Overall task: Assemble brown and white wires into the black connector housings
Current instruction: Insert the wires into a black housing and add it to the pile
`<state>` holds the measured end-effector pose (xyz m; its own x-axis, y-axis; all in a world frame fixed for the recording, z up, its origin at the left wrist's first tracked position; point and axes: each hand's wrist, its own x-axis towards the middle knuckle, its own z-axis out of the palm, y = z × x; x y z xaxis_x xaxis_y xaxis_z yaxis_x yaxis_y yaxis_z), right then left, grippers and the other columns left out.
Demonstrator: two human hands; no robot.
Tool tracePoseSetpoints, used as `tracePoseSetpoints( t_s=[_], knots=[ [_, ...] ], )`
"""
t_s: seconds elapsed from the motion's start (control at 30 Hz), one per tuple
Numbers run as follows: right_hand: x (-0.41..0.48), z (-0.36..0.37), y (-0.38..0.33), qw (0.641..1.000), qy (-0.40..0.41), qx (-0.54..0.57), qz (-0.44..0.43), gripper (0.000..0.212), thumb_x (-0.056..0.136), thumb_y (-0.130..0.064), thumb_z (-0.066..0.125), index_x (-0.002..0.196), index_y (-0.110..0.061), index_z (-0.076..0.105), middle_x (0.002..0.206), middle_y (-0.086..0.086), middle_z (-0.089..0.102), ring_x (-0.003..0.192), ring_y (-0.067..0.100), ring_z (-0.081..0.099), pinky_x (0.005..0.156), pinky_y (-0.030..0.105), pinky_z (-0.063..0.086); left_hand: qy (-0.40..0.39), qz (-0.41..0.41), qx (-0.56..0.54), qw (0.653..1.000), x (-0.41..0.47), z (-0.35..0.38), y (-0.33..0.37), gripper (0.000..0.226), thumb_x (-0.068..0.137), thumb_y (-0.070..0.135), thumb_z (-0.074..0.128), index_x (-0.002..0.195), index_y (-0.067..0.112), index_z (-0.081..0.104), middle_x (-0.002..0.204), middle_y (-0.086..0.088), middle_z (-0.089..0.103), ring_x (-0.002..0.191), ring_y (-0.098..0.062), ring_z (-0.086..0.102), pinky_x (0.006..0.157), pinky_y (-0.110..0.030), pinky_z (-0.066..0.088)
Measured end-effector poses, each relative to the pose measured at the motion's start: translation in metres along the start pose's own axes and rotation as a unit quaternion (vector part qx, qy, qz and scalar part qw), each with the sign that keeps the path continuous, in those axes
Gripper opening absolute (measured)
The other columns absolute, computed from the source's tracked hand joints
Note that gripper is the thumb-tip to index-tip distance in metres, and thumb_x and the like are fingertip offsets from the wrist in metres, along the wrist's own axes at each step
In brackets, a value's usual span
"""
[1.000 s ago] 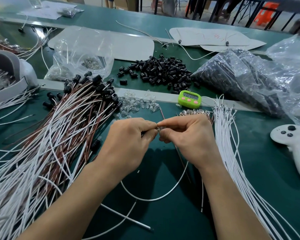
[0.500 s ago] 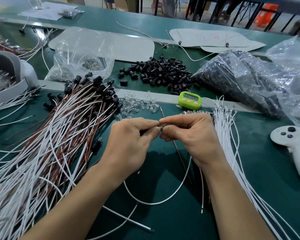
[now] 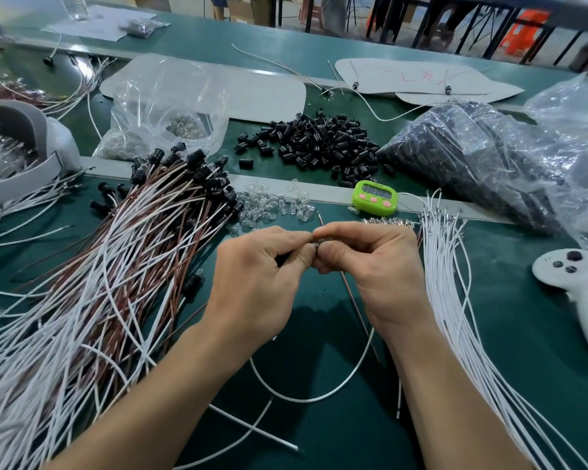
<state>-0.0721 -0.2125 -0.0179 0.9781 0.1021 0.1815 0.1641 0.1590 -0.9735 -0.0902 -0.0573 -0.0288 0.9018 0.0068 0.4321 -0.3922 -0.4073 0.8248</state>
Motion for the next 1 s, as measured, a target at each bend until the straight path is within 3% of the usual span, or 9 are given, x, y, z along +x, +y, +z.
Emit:
tracePoseSetpoints(
  t_s=[0.17,0.4,0.53,0.63,0.83,0.93,1.0],
  knots=[
    [-0.002,0.004,0.004,0.998,0.026,-0.039,-0.040,0.026,0.080,0.007,0.072,0.081,-0.018,0.081,0.070,0.005,0.076,0.060,0.014,0.069,0.061,0.022,0.055,0.024,0.029,0.042,0.998,-0.001,0.001,0.002,0.014,0.091,0.019,0.069,0.092,0.028,0.080,0.079,0.008,0.073,0.076,-0.013,0.069,0.069,-0.038,0.056],
    [-0.003,0.004,0.006,0.993,0.039,-0.096,-0.062,0.022,0.081,0.001,0.071,0.080,-0.019,0.080,0.068,0.001,0.075,0.058,0.013,0.069,0.060,0.020,0.054,0.039,0.052,0.080,0.995,-0.002,0.001,0.005,0.014,0.088,0.015,0.071,0.090,0.024,0.082,0.077,0.007,0.073,0.071,-0.013,0.067,0.065,-0.037,0.055],
    [0.000,0.000,0.005,0.995,0.045,-0.078,-0.043,0.024,0.080,0.003,0.070,0.078,-0.019,0.079,0.065,0.002,0.073,0.056,0.014,0.066,0.059,0.022,0.053,0.006,-0.079,-0.020,0.997,0.003,0.004,0.007,0.016,0.086,0.018,0.079,0.089,0.033,0.079,0.079,0.027,0.074,0.075,0.004,0.071,0.075,-0.022,0.059],
    [0.002,-0.002,0.003,0.996,0.051,-0.059,-0.035,0.021,0.077,0.001,0.070,0.078,-0.019,0.078,0.065,0.003,0.071,0.055,0.015,0.065,0.060,0.024,0.054,-0.002,-0.134,-0.061,0.989,0.007,0.002,0.005,0.014,0.082,0.016,0.084,0.085,0.029,0.080,0.076,0.018,0.076,0.071,-0.001,0.072,0.071,-0.023,0.060],
    [-0.001,0.003,-0.001,0.999,0.036,-0.017,-0.034,0.023,0.078,0.006,0.073,0.083,-0.015,0.080,0.069,0.005,0.075,0.056,0.016,0.068,0.059,0.022,0.054,0.033,-0.068,-0.068,0.995,0.004,-0.005,0.010,0.018,0.082,0.017,0.080,0.079,0.035,0.079,0.074,0.011,0.076,0.065,-0.017,0.070,0.061,-0.031,0.057],
    [0.000,-0.001,-0.004,1.000,0.027,-0.005,-0.014,0.029,0.082,0.016,0.072,0.086,-0.012,0.080,0.070,0.006,0.076,0.057,0.016,0.070,0.059,0.021,0.054,0.024,-0.049,-0.076,0.996,0.005,-0.009,0.012,0.032,0.083,0.008,0.081,0.079,0.039,0.079,0.077,0.017,0.076,0.068,-0.008,0.072,0.065,-0.020,0.057],
    [0.000,-0.003,-0.005,1.000,0.010,-0.013,-0.004,0.027,0.084,0.017,0.071,0.086,-0.009,0.079,0.069,0.006,0.075,0.057,0.016,0.070,0.058,0.022,0.055,0.013,-0.046,-0.075,0.996,0.005,-0.010,0.011,0.029,0.083,0.006,0.081,0.085,0.035,0.080,0.079,0.015,0.077,0.071,-0.010,0.073,0.067,-0.023,0.058]
  ],
)
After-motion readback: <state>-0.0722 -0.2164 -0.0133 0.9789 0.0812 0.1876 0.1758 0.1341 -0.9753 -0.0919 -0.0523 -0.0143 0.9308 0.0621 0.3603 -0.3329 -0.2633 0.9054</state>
